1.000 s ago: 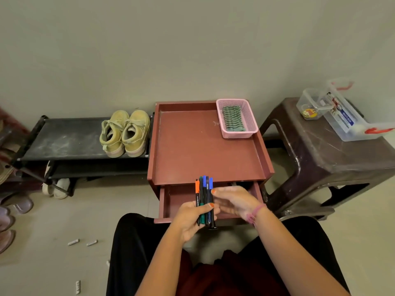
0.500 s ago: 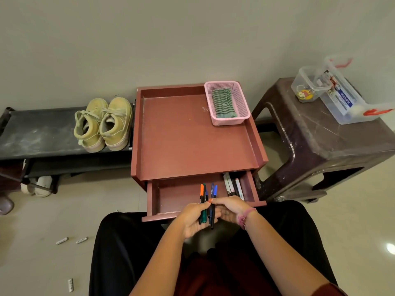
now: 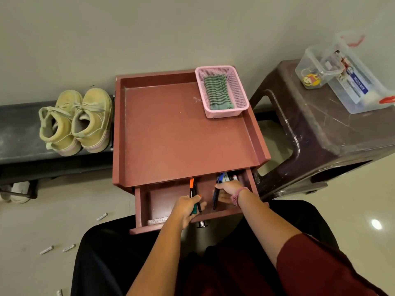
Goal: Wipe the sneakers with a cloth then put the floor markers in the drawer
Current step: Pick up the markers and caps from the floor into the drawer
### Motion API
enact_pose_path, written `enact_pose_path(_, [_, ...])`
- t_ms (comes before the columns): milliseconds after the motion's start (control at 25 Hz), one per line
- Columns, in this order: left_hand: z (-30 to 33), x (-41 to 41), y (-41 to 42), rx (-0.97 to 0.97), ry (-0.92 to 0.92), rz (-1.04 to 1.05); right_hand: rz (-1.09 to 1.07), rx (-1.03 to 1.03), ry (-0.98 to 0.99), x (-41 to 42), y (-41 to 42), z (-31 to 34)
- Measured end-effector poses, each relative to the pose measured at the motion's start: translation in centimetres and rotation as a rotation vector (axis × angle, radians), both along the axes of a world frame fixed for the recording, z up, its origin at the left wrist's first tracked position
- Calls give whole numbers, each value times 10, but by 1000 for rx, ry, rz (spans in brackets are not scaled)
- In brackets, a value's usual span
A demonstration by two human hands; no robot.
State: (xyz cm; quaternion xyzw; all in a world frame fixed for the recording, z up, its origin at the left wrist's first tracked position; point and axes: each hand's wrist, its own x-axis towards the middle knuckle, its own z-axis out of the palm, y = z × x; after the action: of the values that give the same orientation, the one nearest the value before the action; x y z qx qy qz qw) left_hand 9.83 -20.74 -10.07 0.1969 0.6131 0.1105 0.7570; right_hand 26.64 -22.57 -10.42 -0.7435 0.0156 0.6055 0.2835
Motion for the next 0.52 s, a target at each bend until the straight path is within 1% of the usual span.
enact_pose_path(80, [-14, 3, 5, 0, 17, 66, 94, -1, -160, 2, 8, -19])
enact_pose_path(160, [-26, 8, 9, 43, 60, 70, 204, 11, -279, 2, 12, -38])
enact_pose_path(240, [-35, 14, 12, 89, 123, -7, 224, -3, -300, 0, 13, -58])
enact_pose_path(320, [-43, 17, 13, 86, 149, -46, 222, -23, -307, -1, 11, -74])
enact_pose_path(400, [-49, 16, 12, 42, 154, -22, 235, -35, -315, -3, 9, -85])
enact_pose_path(520, [-57, 8, 5, -79, 126, 70, 175, -36, -353, 1, 4, -96])
